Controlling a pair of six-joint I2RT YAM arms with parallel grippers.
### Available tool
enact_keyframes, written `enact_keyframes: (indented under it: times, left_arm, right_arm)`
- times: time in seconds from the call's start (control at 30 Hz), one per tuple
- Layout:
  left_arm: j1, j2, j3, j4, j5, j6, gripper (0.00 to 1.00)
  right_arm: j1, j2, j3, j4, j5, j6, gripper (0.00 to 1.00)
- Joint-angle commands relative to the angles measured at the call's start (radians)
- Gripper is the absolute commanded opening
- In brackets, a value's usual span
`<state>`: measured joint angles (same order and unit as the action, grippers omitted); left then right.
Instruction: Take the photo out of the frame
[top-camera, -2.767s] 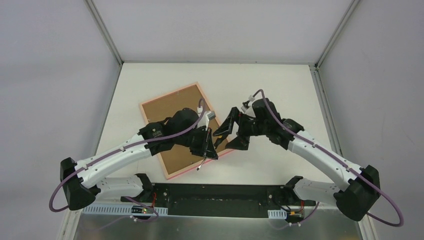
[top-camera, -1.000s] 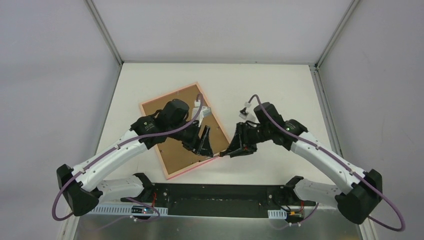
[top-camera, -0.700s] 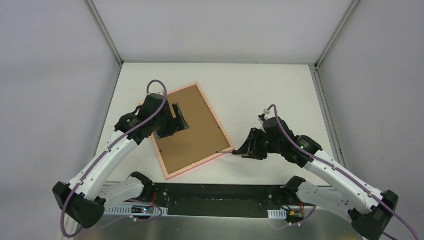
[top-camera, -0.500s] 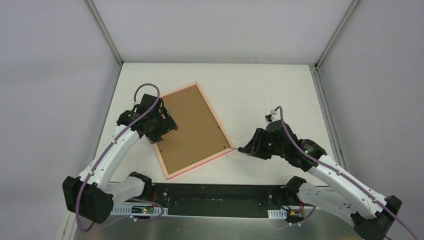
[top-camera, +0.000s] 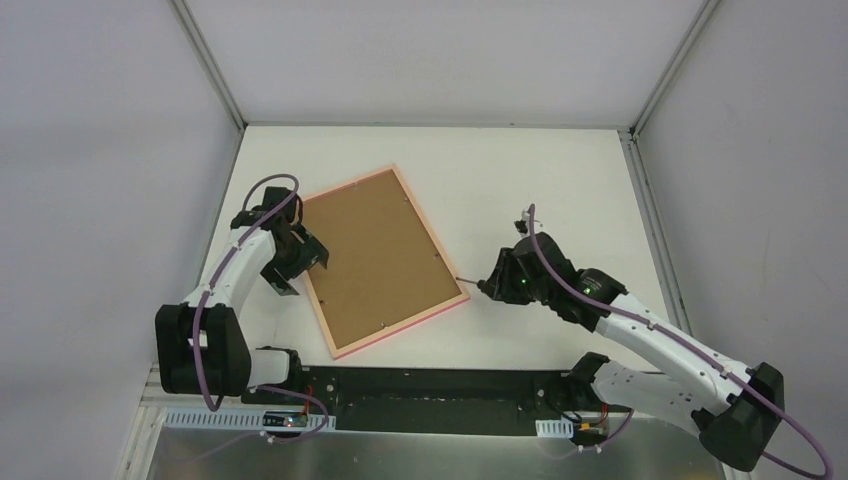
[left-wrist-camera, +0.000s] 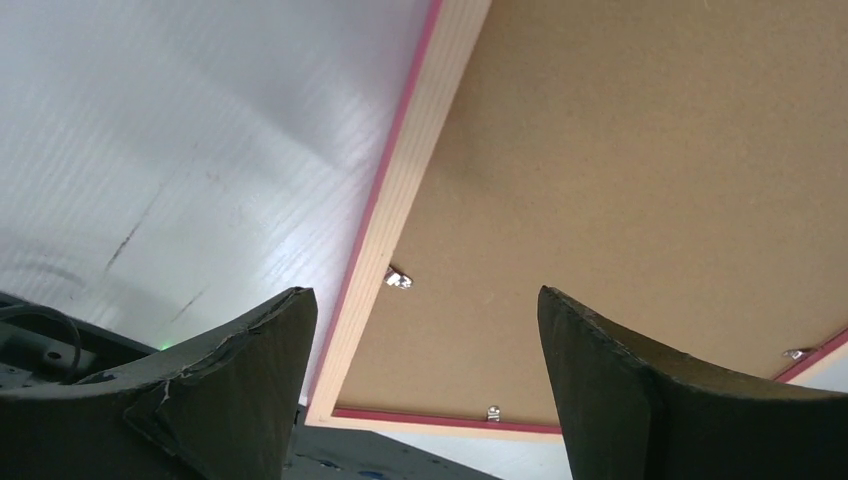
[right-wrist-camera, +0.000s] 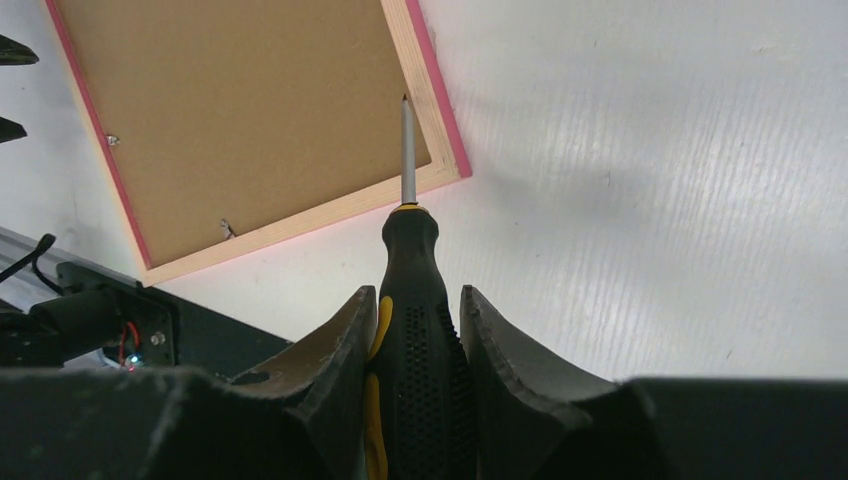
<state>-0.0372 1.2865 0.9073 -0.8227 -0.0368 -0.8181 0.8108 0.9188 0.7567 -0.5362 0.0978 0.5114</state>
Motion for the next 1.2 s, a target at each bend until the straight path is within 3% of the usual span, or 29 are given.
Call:
enact_keyframes:
  times: [0.0, 0.3, 0.6, 0.97, 1.17]
  left_arm:
    - [0.031, 0.022, -0.013, 0.037, -0.028, 0.083, 0.84]
    - [0.084, 0.154, -0.021, 0.120, 0.016, 0.179, 0.81]
    - [0.096, 0.203, -0.023, 0.183, 0.026, 0.210, 0.55]
    - [0.096, 0.218, -0.043, 0.200, 0.059, 0.218, 0.26]
    - [0.097, 0.228, -0.054, 0.199, 0.077, 0.221, 0.20]
  right_arm:
    - [0.007, 0.011, 0.007, 0.121, 0.083, -0.096, 0.00]
    - [0.008, 0.113, 0.081, 0.144, 0.076, -0.175, 0.00]
    - [0.008, 0.176, 0.178, 0.130, 0.016, -0.229, 0.00]
    - [0.008, 0.244, 0.173, 0.188, -0.010, -0.232, 0.00]
    - [0.008, 0.279, 0.184, 0.195, -0.006, -0.233, 0.00]
